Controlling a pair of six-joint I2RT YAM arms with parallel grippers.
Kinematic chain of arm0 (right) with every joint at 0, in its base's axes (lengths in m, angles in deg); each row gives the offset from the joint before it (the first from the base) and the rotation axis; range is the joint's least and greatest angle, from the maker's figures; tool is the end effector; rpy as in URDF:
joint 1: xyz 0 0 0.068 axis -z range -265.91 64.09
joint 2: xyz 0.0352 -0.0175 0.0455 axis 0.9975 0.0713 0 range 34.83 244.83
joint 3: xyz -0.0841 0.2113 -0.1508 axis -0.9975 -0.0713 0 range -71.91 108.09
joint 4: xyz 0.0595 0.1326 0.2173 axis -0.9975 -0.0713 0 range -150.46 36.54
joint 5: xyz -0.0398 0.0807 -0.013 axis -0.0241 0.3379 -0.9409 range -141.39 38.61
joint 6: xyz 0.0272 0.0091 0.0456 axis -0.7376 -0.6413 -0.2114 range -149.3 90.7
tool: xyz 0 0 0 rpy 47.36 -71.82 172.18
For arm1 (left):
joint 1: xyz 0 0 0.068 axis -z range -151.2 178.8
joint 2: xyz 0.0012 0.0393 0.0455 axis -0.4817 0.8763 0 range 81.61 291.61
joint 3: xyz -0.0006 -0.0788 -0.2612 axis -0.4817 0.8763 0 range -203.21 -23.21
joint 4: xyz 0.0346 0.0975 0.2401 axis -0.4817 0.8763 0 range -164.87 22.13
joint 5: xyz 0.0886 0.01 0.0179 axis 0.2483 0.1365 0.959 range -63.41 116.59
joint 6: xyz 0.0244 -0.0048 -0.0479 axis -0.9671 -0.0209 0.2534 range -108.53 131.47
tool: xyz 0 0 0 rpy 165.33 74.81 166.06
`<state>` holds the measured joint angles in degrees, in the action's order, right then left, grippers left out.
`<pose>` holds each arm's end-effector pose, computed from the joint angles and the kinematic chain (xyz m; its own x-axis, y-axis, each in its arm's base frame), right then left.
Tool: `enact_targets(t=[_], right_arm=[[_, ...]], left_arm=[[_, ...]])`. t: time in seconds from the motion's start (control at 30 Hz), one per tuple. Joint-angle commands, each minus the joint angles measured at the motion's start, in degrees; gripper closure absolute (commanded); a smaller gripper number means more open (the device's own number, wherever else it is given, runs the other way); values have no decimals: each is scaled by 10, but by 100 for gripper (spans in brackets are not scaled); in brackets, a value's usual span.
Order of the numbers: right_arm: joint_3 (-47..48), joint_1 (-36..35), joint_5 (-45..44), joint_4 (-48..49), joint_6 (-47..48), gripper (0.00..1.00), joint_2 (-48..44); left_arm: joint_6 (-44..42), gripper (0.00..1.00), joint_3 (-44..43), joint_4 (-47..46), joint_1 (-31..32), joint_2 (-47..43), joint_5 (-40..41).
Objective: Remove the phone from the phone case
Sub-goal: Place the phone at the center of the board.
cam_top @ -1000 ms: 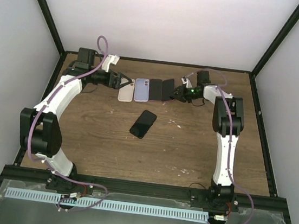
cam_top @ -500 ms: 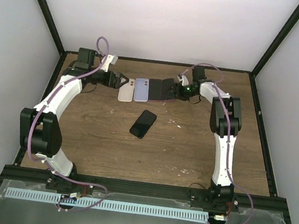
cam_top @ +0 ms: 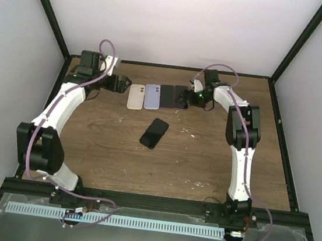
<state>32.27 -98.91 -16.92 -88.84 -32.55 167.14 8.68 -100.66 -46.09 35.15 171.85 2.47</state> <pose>0.4711 0.1293 0.1537 -0.8951 -0.1586 -0.4166 -0.3813 0.7566 0.5312 0.3492 -0.0536 0.3111 -0.6389 0.1158 -0.7605 0.4364 0.8687 -0.2344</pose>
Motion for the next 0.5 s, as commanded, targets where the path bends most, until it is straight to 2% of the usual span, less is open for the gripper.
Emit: enact_targets(t=[0.0, 0.13, 0.47], right_arm=[[-10, -2, -23, -22, 22, 0, -39], [-42, -1, -18, -2, 39, 0, -77], [-142, 16, -13, 75, 66, 0, -199]], left_arm=[[-25, 0, -18, 32, -1, -12, 50], [-39, 0, -40, 111, 2, 24, 53], [-33, 0, 71, 104, 105, 25, 21]])
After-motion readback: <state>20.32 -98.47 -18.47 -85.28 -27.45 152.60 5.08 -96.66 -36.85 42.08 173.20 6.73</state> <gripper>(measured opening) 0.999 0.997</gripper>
